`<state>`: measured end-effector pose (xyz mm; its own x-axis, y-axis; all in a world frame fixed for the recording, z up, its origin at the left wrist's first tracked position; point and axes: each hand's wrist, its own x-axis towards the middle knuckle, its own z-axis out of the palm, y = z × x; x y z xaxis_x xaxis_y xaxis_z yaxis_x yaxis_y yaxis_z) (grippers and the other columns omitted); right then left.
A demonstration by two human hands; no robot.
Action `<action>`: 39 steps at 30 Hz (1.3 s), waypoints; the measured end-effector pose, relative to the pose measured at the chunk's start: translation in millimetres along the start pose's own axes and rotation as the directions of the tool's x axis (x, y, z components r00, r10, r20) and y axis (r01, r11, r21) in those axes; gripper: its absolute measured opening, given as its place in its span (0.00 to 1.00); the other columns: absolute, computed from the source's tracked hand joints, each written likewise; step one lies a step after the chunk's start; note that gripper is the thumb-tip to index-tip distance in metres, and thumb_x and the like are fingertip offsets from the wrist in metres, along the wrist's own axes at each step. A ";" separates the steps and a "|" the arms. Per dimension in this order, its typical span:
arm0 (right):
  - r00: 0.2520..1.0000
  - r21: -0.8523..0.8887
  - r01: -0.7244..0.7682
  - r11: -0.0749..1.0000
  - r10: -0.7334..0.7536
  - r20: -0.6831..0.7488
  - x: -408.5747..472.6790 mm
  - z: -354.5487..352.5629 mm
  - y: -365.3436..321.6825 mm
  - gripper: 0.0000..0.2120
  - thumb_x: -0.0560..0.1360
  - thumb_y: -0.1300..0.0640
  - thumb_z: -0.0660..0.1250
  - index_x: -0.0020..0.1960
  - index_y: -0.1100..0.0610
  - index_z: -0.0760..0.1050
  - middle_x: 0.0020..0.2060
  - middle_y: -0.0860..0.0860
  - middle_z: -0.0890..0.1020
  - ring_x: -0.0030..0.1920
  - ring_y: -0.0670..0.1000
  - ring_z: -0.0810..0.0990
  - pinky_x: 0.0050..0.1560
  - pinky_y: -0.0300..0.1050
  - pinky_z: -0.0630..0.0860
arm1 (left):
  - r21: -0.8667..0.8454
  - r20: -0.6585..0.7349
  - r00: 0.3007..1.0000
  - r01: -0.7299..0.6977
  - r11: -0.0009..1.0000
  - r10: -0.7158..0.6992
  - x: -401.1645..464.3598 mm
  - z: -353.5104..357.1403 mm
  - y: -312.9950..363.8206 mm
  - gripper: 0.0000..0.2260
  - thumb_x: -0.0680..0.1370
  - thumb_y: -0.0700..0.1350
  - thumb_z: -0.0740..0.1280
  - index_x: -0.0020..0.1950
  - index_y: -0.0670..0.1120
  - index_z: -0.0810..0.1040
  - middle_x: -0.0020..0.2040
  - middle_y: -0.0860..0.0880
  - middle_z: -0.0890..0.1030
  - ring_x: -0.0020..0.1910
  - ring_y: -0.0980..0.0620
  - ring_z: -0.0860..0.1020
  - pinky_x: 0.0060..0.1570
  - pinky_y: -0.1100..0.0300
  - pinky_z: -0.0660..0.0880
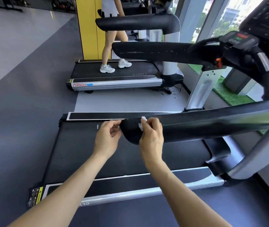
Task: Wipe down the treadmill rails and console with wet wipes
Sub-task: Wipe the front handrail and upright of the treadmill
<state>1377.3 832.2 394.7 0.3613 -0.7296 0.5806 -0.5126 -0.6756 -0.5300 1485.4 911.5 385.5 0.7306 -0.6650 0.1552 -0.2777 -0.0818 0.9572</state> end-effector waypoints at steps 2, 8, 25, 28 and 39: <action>0.999 -0.006 0.040 0.999 -0.040 0.024 -6.2 9.2 -8.5 0.16 0.71 0.68 0.66 0.58 0.65 0.77 0.43 0.56 0.76 0.43 0.51 0.68 0.41 0.35 0.65 | 0.001 0.009 1.000 0.019 1.000 -0.019 0.2 -1.9 0.4 0.15 0.76 0.31 0.64 0.57 0.47 0.79 0.57 0.50 0.77 0.51 0.56 0.79 0.52 0.69 0.74; 0.959 -0.051 0.178 0.983 -0.162 0.232 -9.0 10.6 -29.0 0.02 0.75 0.61 0.65 0.44 0.57 0.75 0.43 0.54 0.75 0.41 0.52 0.74 0.38 0.42 0.69 | 0.009 0.024 0.999 0.044 0.999 -0.044 -1.2 -4.8 4.5 0.16 0.78 0.32 0.62 0.53 0.53 0.78 0.57 0.49 0.79 0.51 0.58 0.79 0.49 0.72 0.73; 0.959 0.140 -0.165 0.976 0.192 -0.206 23.7 -48.6 85.9 0.26 0.68 0.78 0.58 0.58 0.59 0.81 0.59 0.51 0.80 0.60 0.53 0.76 0.60 0.20 0.58 | 0.188 -0.049 0.997 0.064 0.980 -0.056 -0.1 3.2 11.6 0.12 0.77 0.35 0.65 0.53 0.53 0.77 0.53 0.51 0.80 0.44 0.61 0.77 0.41 0.76 0.67; 0.967 0.134 -0.074 0.988 0.104 -0.233 3.7 -27.0 66.0 0.27 0.65 0.78 0.59 0.57 0.59 0.81 0.58 0.51 0.81 0.60 0.50 0.75 0.63 0.25 0.62 | 0.186 -0.030 0.999 0.048 0.981 -0.044 0.8 0.9 10.7 0.12 0.77 0.36 0.65 0.53 0.52 0.77 0.53 0.51 0.80 0.44 0.61 0.76 0.43 0.72 0.68; 0.980 0.191 -0.048 0.980 0.084 -0.182 -43.0 44.1 -37.1 0.30 0.61 0.78 0.58 0.58 0.61 0.80 0.58 0.50 0.80 0.61 0.46 0.73 0.65 0.28 0.63 | 0.034 0.325 0.945 -0.051 0.998 0.037 20.1 -30.8 8.0 0.12 0.78 0.33 0.64 0.56 0.47 0.78 0.49 0.55 0.81 0.49 0.61 0.79 0.49 0.75 0.72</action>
<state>1415.2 883.9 362.1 0.1695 -0.7521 0.6369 -0.3714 -0.6473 -0.6656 1517.0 920.4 403.8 0.4775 -0.8727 0.1023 -0.3355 -0.0735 0.9392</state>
